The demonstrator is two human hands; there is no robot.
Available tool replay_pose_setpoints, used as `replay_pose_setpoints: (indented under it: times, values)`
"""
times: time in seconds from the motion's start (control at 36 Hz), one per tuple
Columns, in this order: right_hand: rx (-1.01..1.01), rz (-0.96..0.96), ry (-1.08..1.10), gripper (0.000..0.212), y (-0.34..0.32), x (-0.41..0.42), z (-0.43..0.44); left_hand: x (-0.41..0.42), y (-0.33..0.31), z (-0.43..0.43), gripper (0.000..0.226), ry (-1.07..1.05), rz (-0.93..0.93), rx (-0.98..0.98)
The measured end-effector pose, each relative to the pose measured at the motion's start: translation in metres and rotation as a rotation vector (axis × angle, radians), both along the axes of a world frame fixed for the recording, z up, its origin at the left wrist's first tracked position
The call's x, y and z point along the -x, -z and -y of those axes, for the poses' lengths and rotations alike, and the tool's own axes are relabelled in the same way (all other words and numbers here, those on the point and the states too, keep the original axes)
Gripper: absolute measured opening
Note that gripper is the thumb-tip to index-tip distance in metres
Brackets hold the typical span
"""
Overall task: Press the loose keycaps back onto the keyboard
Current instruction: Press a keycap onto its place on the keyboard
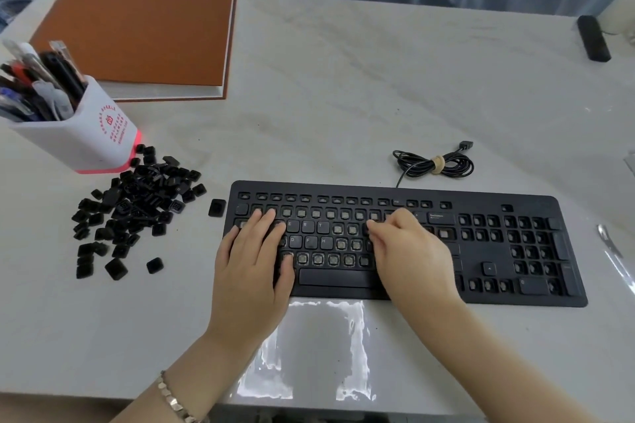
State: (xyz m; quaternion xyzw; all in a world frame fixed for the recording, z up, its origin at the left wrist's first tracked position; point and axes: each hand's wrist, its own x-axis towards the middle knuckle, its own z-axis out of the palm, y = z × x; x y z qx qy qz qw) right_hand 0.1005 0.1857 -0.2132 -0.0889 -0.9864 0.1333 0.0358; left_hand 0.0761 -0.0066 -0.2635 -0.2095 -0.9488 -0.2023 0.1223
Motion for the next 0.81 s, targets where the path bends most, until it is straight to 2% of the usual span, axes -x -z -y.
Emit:
replay_pose_setpoints:
  times: [0.08, 0.17, 0.44, 0.58, 0.67, 0.72, 0.75, 0.81]
  values:
    - [-0.217, -0.043, -0.069, 0.048, 0.006, -0.005, 0.005, -0.001, 0.0, 0.001, 0.042, -0.005, 0.003, 0.0]
    - [-0.29, -0.024, -0.115, 0.059, 0.009, -0.01, 0.005, -0.001, 0.0, 0.001, 0.041, -0.007, -0.001, 0.006]
    - [-0.33, -0.028, -0.201, 0.062, 0.012, -0.01, 0.001, -0.001, 0.0, -0.001, 0.04, -0.011, -0.018, 0.008]
    - [-0.337, -0.095, -0.212, 0.057, 0.013, -0.008, -0.001, -0.001, 0.0, -0.001, 0.041, -0.017, -0.012, 0.01]
    - [-0.235, -0.125, -0.203, 0.042, 0.011, -0.004, -0.006, -0.001, 0.001, 0.0, 0.041, -0.012, -0.014, 0.01]
    - [-0.053, -0.12, -0.135, 0.023, 0.003, 0.0, -0.011, 0.0, 0.001, 0.0, 0.041, -0.011, -0.016, 0.009]
    - [0.038, -0.073, -0.084, 0.015, -0.003, 0.004, -0.013, 0.0, 0.001, 0.0, 0.041, -0.012, -0.017, 0.008]
    - [0.193, 0.1, -0.016, 0.019, -0.007, 0.009, -0.019, 0.0, 0.001, -0.001, 0.041, -0.014, -0.021, 0.006]
